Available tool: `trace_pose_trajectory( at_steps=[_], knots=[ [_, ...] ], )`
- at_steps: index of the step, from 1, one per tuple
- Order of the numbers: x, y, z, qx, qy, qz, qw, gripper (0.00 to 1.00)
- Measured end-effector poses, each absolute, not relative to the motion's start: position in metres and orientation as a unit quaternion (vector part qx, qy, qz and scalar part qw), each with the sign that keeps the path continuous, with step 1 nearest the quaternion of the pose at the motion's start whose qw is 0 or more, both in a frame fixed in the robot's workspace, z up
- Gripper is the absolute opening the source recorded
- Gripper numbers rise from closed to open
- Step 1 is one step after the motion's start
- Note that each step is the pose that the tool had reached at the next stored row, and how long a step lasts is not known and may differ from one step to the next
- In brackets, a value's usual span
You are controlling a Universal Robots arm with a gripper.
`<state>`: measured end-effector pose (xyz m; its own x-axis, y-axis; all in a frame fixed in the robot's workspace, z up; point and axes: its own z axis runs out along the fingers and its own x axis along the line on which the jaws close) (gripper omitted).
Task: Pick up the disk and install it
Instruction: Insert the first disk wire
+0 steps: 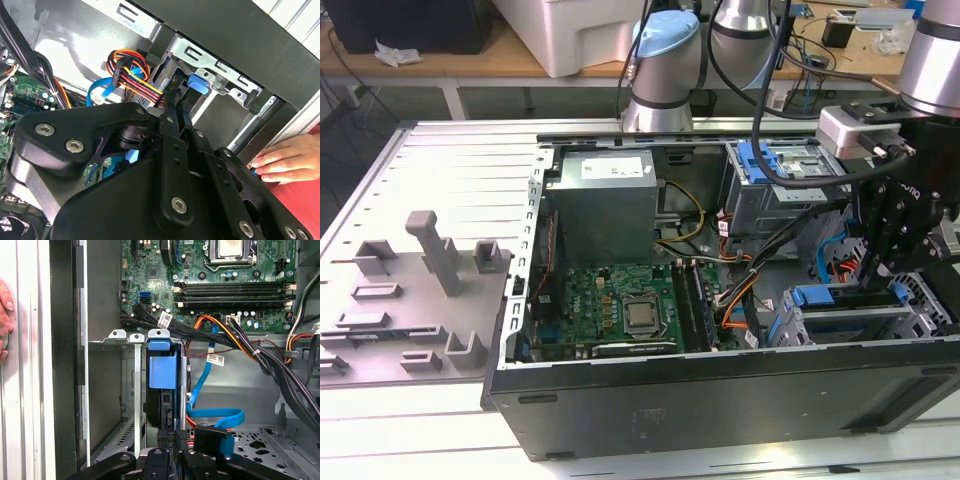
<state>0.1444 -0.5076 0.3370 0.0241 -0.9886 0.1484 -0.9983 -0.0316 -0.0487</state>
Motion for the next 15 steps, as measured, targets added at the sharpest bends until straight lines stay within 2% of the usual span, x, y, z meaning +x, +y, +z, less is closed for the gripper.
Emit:
trace_pose_trajectory(
  at_steps=[15],
  knots=[
    [0.145, -0.5076, 0.3347, 0.715, -0.695, 0.07, 0.034, 0.17]
  ],
)
